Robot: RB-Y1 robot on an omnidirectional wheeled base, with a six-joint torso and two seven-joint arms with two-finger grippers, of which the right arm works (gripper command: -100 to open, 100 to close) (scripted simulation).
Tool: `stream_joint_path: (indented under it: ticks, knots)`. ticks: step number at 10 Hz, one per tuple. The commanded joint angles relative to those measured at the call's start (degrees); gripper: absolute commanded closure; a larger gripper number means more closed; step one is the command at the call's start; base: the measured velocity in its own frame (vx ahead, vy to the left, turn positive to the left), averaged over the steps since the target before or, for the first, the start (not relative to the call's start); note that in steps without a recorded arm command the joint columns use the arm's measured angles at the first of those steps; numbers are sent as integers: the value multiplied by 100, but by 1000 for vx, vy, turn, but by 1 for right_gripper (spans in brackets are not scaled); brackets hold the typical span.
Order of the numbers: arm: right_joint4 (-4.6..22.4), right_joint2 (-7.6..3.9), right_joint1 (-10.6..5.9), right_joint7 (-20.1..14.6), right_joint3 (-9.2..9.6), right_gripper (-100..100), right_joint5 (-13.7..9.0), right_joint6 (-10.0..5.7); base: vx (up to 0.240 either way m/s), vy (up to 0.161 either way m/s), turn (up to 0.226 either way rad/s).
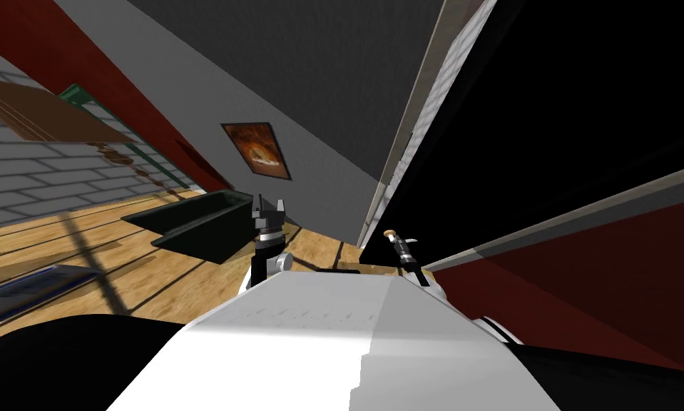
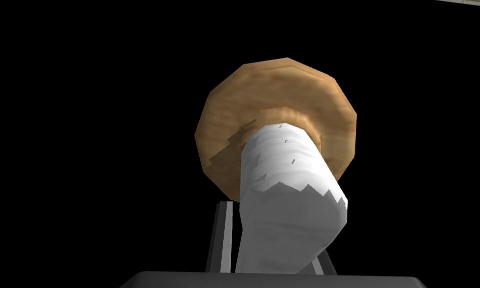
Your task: Pull the door open
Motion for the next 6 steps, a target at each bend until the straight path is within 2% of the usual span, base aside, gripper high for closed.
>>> stream_joint_path:
  ticks: [1, 3, 6]
  knots:
    - [-36, -98, 117, -74, 123, 100, -15, -177, -230, -69, 168]
    - [-54, -231, 244, -167, 262, 100, -43, -381, -212, -100, 166]
    - [-81, -425, 429, -302, 463, 100, -83, -679, -202, -66, 132]
